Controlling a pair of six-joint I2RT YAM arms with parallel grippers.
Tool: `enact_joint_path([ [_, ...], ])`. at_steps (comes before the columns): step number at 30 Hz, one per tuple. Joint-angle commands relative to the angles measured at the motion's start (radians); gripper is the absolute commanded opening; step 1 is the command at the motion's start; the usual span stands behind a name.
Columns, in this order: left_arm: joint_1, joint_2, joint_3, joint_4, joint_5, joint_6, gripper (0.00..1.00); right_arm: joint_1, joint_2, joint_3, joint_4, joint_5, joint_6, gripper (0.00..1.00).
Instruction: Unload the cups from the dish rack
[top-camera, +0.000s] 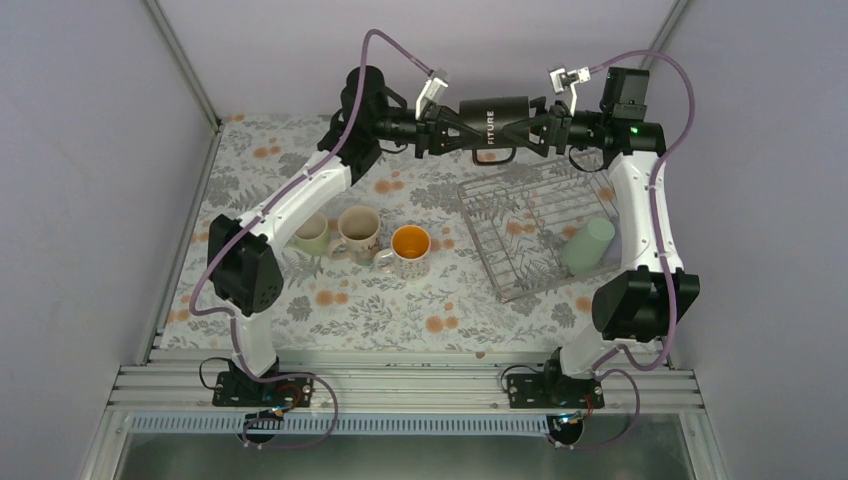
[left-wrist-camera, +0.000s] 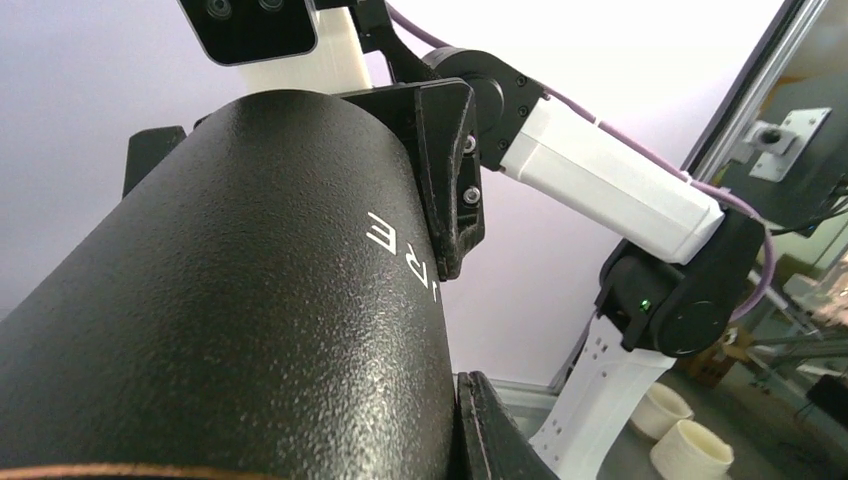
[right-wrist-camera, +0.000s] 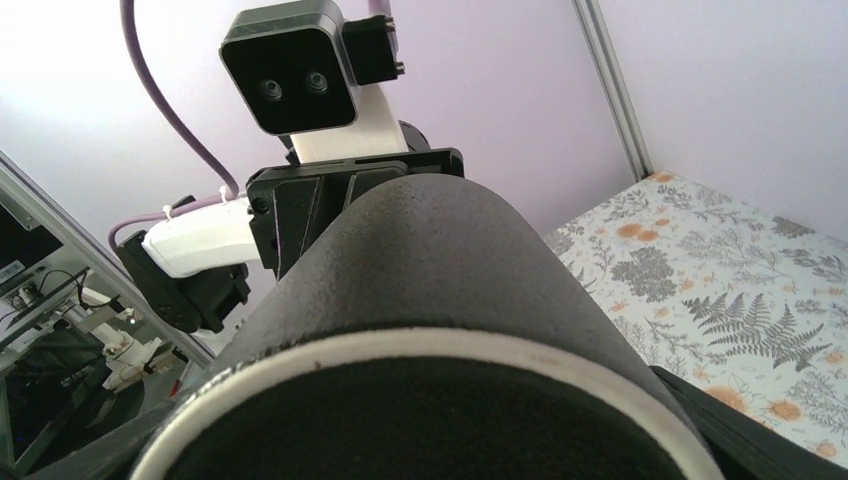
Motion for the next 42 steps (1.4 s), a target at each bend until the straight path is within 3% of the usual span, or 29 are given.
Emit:
enact_joint_path([
  [1,-0.006,-0.053,0.104,-0.296,-0.1,0.362,0.02,0.004,-0.037,0.019,-0.034,-0.009,0.001,0.92],
  [2,-0.006,-0.057,0.123,-0.347,-0.124,0.41,0.02,0.004,-0.034,0.034,-0.061,0.014,-0.025,0.99],
  [8,-0.004,-0.095,0.22,-0.623,-0.278,0.64,0.02,0.0,-0.013,0.095,-0.164,0.227,-0.135,1.0],
  [17,0.027,-0.224,0.215,-0.782,-0.501,0.793,0.02,-0.032,-0.022,0.092,-0.248,0.393,-0.241,1.0],
  [26,0.104,-0.321,0.137,-0.697,-0.399,0.706,0.02,-0.075,-0.044,0.052,-0.292,0.271,-0.293,1.0],
  [31,0.11,-0.308,0.157,-0.692,-0.328,0.68,0.02,-0.08,0.004,0.105,-0.404,0.229,-0.355,1.0],
  [42,0.162,-0.306,0.195,-0.862,-0.451,0.843,0.02,-0.109,-0.006,0.113,-0.437,0.466,-0.403,1.0],
])
